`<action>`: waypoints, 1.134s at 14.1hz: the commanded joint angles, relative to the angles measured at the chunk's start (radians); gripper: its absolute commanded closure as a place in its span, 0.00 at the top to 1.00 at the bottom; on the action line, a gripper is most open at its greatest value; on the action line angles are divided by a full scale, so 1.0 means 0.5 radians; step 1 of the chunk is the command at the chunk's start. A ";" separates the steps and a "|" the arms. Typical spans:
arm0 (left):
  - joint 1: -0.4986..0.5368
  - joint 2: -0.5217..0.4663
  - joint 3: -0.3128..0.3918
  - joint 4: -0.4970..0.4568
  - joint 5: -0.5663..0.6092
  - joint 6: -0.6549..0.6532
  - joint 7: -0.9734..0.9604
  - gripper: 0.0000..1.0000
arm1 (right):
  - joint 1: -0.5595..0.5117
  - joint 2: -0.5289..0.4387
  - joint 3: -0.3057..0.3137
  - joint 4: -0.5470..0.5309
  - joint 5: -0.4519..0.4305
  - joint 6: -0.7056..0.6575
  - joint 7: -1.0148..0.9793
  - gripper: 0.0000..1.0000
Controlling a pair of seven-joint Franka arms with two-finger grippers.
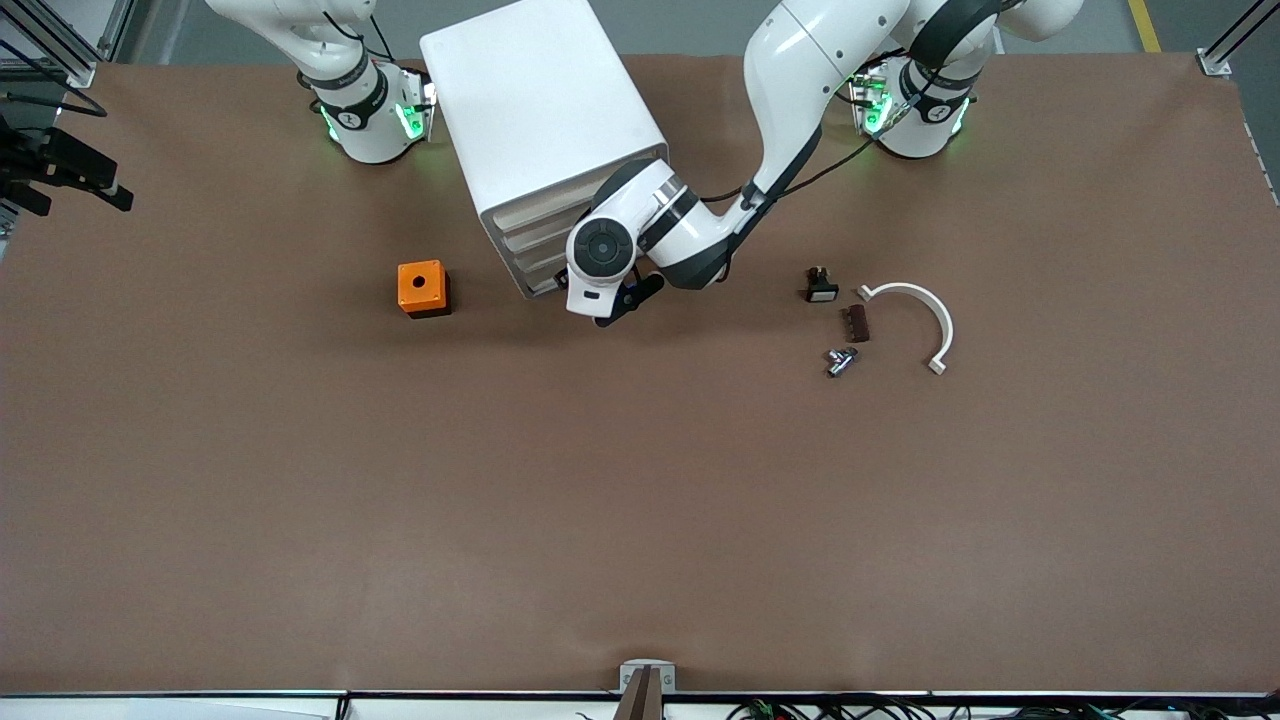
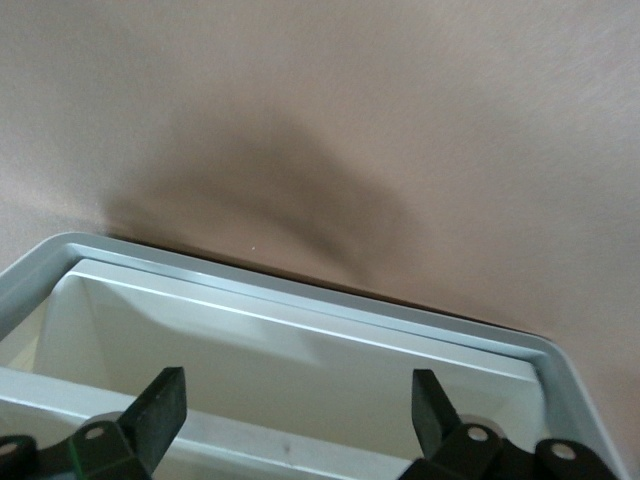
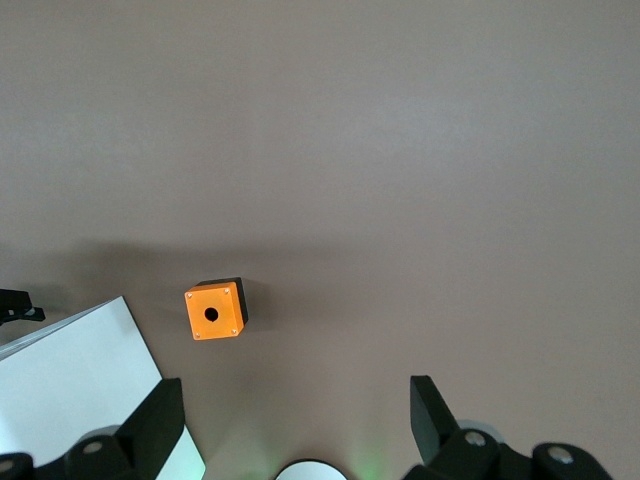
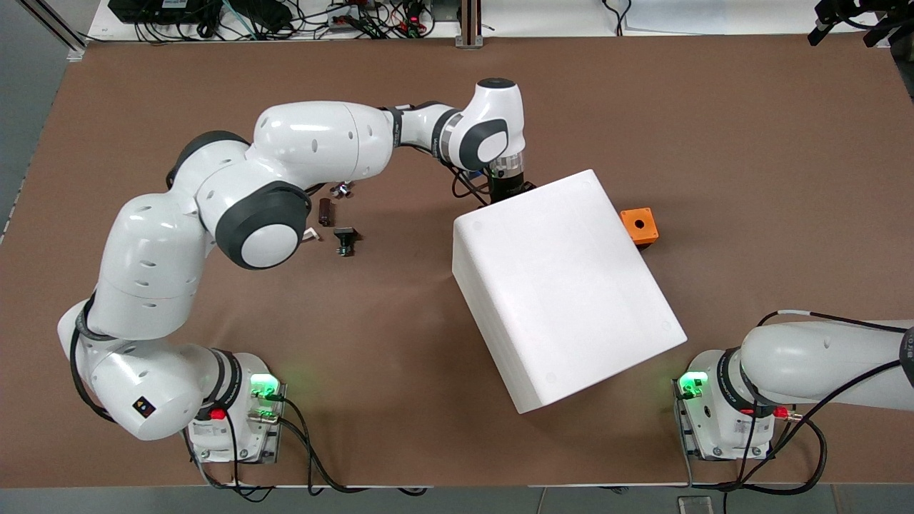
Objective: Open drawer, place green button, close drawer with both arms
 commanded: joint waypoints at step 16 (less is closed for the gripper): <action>0.747 -1.150 0.036 0.037 0.403 -1.009 1.041 0.99 | -0.002 -0.056 0.024 -0.046 -0.141 0.037 0.025 1.00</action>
